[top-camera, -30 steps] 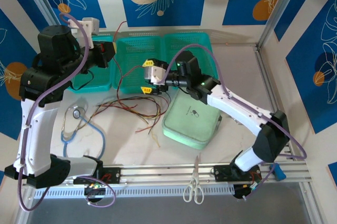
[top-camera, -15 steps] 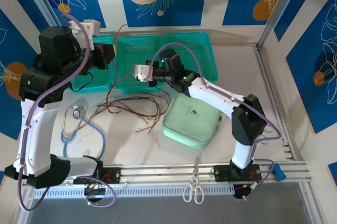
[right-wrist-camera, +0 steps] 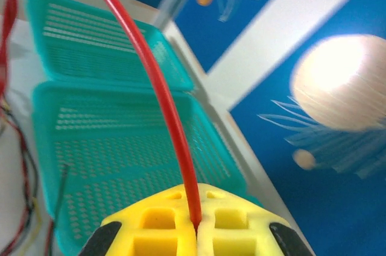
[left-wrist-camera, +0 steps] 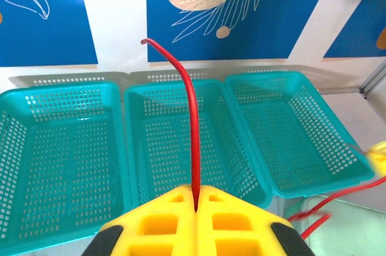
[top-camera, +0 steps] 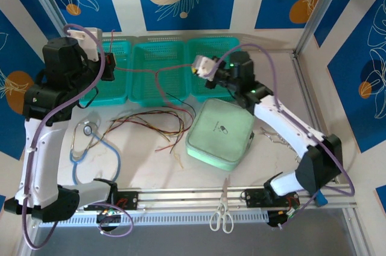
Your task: Untangle the cables
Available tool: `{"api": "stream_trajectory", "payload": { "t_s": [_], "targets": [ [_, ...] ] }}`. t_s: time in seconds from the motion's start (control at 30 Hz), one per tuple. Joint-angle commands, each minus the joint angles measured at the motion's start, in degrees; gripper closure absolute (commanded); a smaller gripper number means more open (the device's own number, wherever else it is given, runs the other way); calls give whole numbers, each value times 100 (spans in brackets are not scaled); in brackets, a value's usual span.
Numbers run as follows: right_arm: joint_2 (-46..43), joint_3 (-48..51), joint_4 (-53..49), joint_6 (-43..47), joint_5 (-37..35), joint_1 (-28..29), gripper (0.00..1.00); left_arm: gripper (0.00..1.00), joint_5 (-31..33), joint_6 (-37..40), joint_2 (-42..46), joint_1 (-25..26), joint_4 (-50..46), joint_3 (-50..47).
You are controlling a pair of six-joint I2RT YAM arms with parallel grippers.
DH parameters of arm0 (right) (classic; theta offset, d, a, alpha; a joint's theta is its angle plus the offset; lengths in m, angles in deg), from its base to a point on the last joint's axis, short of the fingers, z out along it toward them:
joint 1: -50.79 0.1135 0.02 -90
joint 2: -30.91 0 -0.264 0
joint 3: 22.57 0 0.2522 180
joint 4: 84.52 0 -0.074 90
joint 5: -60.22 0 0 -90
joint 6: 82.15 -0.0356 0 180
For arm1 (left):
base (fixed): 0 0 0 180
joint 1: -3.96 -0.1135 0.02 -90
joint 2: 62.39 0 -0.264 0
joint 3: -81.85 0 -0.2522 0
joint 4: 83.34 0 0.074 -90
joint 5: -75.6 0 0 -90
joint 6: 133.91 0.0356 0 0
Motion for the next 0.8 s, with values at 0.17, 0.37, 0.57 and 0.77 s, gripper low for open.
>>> {"api": "stream_trajectory", "payload": {
  "t_s": [0.17,0.37,0.57,0.77],
  "targets": [
    [-1399,707,99,-1595,-829,-902,100,100,-143,-96,-195,-223,612,-394],
    [-2059,698,-76,-3309,-1377,-2178,100,100,-349,-162,-350,-427,632,-461],
    [-2403,733,-313,-4484,-1729,-3253,100,100,-496,-259,-351,-608,702,-614],
    [-2422,639,-628,-5035,-3251,-3654,100,100,-553,-276,-277,-708,747,-732]
  ]
}}
